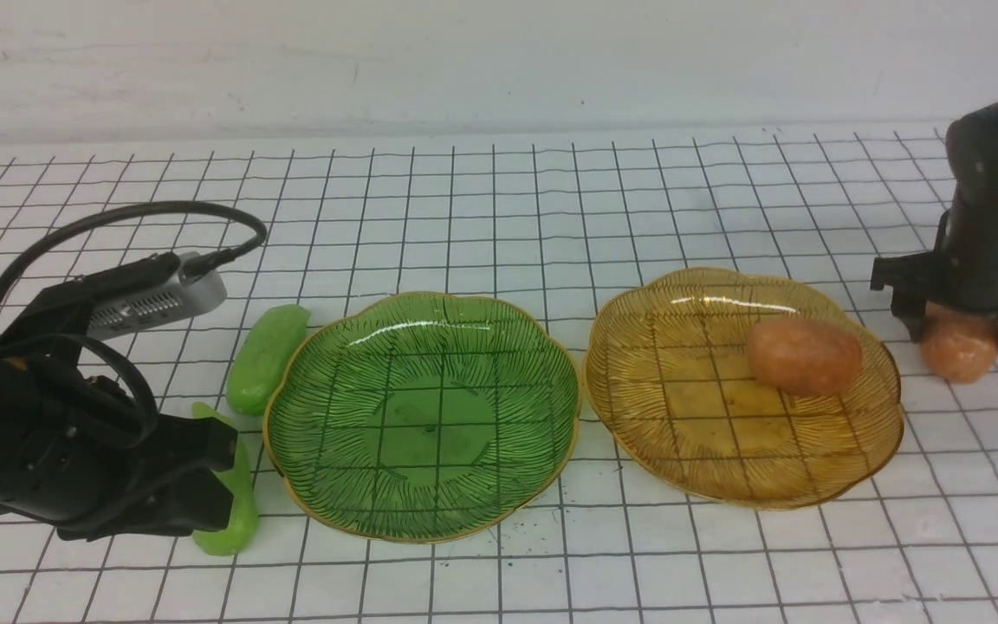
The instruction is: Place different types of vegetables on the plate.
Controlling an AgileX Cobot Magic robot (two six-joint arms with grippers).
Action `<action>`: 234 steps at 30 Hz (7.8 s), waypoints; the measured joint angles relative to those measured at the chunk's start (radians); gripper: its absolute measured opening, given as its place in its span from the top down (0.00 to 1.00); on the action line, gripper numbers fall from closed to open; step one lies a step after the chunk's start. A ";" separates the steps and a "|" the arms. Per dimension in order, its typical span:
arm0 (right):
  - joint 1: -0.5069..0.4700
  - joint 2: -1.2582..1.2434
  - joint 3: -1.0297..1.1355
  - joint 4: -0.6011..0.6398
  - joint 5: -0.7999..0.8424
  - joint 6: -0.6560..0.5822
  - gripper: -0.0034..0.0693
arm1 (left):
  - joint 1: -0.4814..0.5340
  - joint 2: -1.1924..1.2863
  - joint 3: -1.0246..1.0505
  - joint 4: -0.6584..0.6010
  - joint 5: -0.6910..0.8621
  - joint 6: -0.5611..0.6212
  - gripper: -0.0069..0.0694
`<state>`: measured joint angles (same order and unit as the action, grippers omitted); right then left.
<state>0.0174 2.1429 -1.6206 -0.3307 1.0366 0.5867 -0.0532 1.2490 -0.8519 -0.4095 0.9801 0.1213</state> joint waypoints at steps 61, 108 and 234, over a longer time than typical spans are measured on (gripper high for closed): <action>0.357 -0.839 0.387 0.422 0.208 -0.491 0.06 | 0.000 0.321 0.002 0.214 -0.441 -0.174 0.36; 0.357 -0.957 0.482 0.432 0.218 -0.485 0.15 | -0.340 0.682 -0.717 0.241 -0.097 -0.147 0.11; 0.042 -2.151 1.639 0.278 -0.638 -0.569 0.97 | -0.358 0.421 -0.914 0.435 0.256 -0.128 0.92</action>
<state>0.0596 -0.0076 0.0184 -0.0531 0.3981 0.0174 -0.4109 1.6703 -1.7663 0.0260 1.2359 -0.0066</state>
